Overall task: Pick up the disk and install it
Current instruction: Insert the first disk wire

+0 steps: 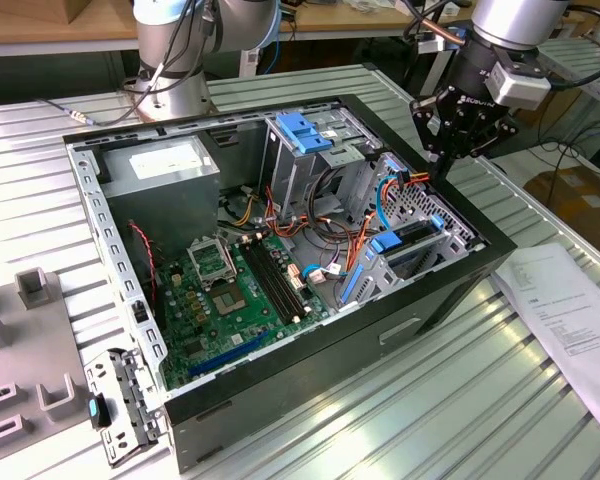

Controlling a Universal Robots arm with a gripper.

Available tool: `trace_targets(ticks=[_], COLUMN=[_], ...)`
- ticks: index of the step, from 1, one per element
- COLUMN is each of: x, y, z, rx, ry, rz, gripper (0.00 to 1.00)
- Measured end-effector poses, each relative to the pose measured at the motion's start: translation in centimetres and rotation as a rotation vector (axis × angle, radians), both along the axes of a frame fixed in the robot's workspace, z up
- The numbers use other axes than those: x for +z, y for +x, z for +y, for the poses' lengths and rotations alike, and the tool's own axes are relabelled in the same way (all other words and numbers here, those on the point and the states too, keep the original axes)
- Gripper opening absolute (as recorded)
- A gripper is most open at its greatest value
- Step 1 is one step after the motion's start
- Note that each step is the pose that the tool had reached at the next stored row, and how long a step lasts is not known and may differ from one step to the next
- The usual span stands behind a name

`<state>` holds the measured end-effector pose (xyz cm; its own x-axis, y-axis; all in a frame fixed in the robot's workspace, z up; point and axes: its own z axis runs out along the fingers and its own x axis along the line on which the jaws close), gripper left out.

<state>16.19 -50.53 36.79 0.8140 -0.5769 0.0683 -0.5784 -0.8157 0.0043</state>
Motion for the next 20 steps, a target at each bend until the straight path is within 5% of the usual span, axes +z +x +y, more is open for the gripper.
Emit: trace_targets(ticks=[6,20], x=[-0.01,-0.01], y=[-0.58,-1.36], z=[0.00,0.00], rx=[-0.007,-0.088], ry=[0.0002,0.0001], rz=[-0.0001,0.0000], gripper=[0.18,0.18])
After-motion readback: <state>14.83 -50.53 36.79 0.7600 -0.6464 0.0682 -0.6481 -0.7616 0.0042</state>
